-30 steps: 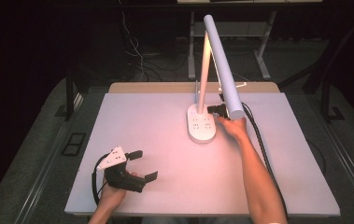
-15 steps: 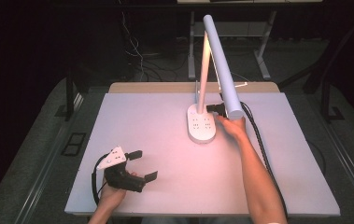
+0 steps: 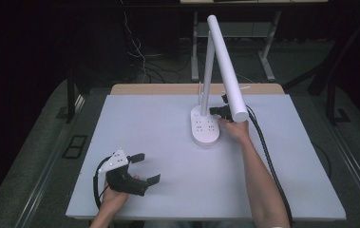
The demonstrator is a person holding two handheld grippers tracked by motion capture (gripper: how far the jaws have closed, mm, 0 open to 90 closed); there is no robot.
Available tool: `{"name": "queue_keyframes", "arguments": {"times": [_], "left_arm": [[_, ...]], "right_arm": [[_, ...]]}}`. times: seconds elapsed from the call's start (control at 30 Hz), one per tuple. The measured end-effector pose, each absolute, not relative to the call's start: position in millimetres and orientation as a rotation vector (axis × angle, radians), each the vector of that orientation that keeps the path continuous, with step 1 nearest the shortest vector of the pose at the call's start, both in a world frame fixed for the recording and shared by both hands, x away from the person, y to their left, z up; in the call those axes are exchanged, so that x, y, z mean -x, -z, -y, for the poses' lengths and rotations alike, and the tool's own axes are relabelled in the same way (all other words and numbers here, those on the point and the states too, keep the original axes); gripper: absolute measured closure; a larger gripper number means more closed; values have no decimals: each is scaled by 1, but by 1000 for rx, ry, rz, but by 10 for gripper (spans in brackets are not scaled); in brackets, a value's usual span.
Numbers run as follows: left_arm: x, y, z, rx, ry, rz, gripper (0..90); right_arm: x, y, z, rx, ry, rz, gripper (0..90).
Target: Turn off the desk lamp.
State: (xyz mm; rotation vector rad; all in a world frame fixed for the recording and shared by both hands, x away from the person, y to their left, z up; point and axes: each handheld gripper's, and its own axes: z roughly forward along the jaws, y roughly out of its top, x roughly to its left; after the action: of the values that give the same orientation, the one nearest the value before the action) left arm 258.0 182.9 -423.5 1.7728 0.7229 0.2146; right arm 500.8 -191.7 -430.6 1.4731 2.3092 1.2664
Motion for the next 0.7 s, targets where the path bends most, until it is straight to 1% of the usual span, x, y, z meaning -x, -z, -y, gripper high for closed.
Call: {"name": "queue_keyframes", "arguments": {"times": [0.7], "left_arm": [[-259, 424, -183, -1776, -215, -720, 0]], "right_arm": [[-501, 430, 193, -1461, -1283, -2317, 900]]}}
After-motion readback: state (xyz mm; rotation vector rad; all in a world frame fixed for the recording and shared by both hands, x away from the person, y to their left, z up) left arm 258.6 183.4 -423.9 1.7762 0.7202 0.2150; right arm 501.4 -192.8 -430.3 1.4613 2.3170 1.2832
